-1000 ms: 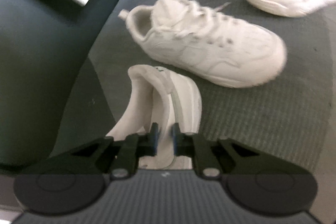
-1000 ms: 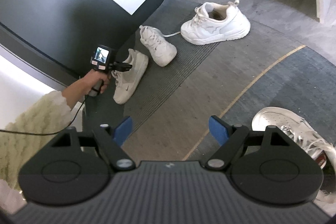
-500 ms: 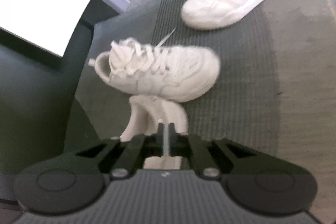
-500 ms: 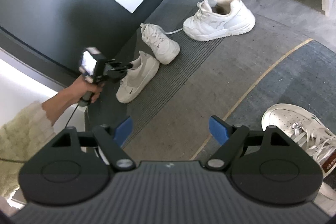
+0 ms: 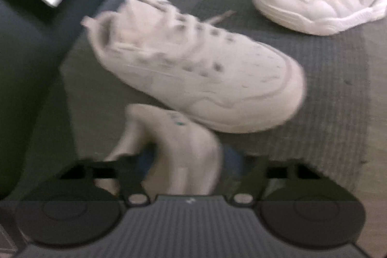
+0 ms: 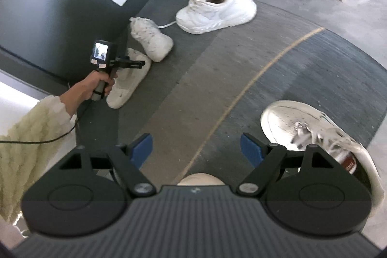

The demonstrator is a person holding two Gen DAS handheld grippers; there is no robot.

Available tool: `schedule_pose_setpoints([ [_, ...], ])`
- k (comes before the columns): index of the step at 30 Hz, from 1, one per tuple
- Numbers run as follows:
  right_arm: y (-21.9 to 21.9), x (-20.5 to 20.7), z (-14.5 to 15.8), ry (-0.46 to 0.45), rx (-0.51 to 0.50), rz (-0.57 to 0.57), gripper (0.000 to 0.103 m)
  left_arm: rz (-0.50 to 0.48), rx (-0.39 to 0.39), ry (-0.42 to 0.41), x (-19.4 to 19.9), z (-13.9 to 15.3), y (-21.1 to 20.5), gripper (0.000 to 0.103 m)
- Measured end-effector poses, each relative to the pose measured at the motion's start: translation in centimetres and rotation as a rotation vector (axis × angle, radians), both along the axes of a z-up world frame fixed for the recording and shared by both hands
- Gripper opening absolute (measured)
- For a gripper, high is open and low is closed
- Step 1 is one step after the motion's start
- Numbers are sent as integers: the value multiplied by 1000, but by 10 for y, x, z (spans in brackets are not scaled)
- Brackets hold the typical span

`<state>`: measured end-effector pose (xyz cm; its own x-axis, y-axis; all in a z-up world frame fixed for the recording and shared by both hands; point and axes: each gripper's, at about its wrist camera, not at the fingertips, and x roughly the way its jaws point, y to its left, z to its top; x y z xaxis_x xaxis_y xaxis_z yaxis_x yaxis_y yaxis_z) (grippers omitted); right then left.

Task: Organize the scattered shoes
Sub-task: 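Carry the sneaker toward the right gripper, set it down, open the left gripper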

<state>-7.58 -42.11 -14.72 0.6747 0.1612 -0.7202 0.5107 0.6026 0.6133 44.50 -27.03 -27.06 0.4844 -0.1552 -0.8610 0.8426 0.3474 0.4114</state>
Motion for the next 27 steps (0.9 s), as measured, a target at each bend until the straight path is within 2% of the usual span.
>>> schedule_pose_setpoints([
  [1,-1,-1,-1,5,2,-5,82,-8,1,-8,-2,0,1,33],
  [5,1,6,-2,-4,5,-1,82,-23,-25,56,-7,13,11,23],
  [10,3,15,1,-38,4,-5,82,-130,-58,95,-47,38,24,22],
  [14,7,17,3,-65,10,-12,82,-220,-85,91,-91,56,19,22],
  [17,11,17,1,-71,2,-19,82,-291,-83,104,-134,65,8,21],
  [21,12,11,-2,-66,-3,-30,82,-425,-114,177,-219,80,5,22],
  [27,7,-4,-7,-66,-5,-79,82,-599,-136,278,-325,79,-8,21],
])
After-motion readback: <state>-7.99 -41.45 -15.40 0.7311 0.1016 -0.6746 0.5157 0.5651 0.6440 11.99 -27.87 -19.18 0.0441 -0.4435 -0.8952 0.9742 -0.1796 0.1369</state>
